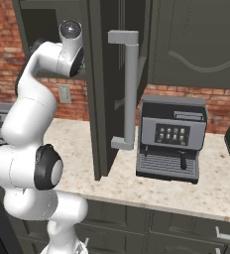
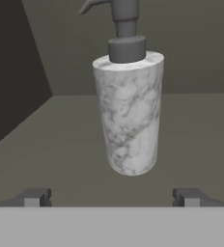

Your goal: Open the cabinet. Pick the soap dispenser and place it next to the sink. Then close the cabinet.

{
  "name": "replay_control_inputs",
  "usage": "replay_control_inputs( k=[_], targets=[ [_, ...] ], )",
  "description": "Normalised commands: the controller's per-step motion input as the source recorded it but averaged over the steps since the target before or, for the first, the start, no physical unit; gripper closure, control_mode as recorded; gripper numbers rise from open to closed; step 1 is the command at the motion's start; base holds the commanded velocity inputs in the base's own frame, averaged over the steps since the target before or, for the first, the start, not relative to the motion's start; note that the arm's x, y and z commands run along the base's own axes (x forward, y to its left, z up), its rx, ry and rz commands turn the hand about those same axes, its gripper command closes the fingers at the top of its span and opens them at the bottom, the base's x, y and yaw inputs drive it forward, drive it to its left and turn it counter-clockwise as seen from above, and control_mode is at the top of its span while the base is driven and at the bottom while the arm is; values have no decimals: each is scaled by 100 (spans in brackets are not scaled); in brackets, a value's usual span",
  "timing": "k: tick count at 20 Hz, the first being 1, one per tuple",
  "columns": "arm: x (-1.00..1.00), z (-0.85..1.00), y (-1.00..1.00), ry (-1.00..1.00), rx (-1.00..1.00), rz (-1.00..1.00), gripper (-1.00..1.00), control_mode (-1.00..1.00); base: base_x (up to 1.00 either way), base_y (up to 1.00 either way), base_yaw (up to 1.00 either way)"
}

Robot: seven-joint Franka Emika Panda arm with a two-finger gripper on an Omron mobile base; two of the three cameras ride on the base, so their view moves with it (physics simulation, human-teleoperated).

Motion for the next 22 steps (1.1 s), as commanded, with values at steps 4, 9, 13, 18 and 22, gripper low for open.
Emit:
replay_control_inputs(
  k=[4, 9, 13, 18, 22],
  targets=[
    [8, 0, 0, 0, 0, 0, -100, -100, 0, 0, 0],
    [10, -4, 0, 0, 0, 0, -100, -100, 0, 0, 0],
    [12, -15, 0, 0, 0, 0, -100, -100, 0, 0, 0],
    [26, -18, 0, 0, 0, 0, -100, -100, 0, 0, 0],
    [22, -3, 0, -1, 0, 0, -100, -100, 0, 0, 0]
  ],
)
